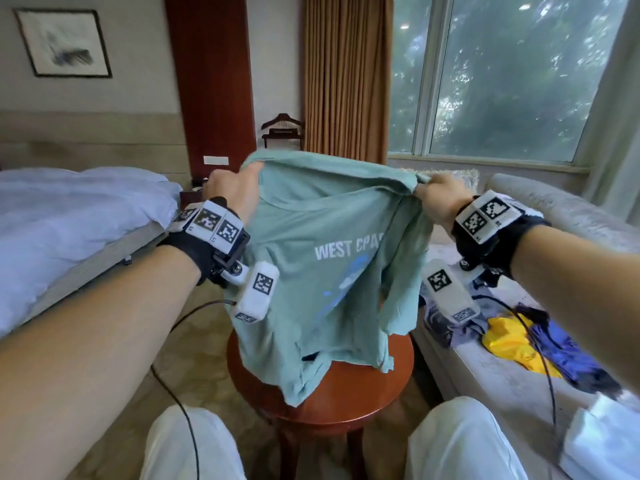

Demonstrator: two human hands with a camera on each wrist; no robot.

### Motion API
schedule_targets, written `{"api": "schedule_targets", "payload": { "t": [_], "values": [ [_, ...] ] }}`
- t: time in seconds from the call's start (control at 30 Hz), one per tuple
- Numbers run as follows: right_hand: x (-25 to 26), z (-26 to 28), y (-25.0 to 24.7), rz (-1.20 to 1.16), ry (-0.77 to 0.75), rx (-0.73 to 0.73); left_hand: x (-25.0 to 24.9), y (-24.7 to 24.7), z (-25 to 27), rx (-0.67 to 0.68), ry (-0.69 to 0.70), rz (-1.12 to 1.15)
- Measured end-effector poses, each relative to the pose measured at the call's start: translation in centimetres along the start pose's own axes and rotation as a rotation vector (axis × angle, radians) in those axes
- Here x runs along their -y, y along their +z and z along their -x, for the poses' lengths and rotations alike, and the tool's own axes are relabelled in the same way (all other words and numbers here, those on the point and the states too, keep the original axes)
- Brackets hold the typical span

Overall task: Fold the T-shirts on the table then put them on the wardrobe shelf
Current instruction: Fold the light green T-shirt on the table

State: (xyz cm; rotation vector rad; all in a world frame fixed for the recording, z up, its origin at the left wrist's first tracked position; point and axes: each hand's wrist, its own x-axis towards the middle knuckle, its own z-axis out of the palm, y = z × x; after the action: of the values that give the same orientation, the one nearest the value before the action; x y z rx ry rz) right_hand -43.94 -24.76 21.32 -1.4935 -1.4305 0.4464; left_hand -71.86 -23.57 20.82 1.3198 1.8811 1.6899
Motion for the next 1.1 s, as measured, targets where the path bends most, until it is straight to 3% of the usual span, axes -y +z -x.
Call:
{"api": "schedule_targets", "payload": {
  "t": [0.13, 0.3, 0.5, 0.63, 0.73, 0.87, 1.03, 1.1],
  "values": [
    [1.7, 1.5, -2.4, -0.141, -0.071, -0.115, -3.9, -2.9, 1.3, -0.037, 0.112, 0.046],
    [2.8, 2.5, -4.4, -0.177, -0.06, -0.203, -5.6, -5.5, 1.5, -0.079, 0.219, -0.203],
    [0.4, 2.3, -3.3, 0.089, 0.102, -0.07, -1.3, -3.5, -0.1, 0.24, 0.287, -0.65],
    [-2.1, 1.5, -1.3, 0.256, 0.191, -0.047, 2.3, -1.2, -0.8, 0.474, 0.266, -0.638],
    [-4.5, 0.2, 0.6, 0.331, 0.252, -0.016, 5.5, 0.8, -1.9, 0.554, 0.268, -0.604],
    [-8.3, -2.4, 4.1, 0.391, 0.309, 0.045, 10.2, 4.1, -4.1, 0.641, 0.296, -0.777],
    [-11.9, -5.2, 7.6, 0.428, 0.394, 0.086, 14.3, 8.5, -6.7, 0.475, 0.262, -0.806],
    [-13.8, -6.9, 9.3, 0.445, 0.435, 0.098, 15.9, 10.1, -7.9, 0.419, 0.167, -0.773]
  ]
}}
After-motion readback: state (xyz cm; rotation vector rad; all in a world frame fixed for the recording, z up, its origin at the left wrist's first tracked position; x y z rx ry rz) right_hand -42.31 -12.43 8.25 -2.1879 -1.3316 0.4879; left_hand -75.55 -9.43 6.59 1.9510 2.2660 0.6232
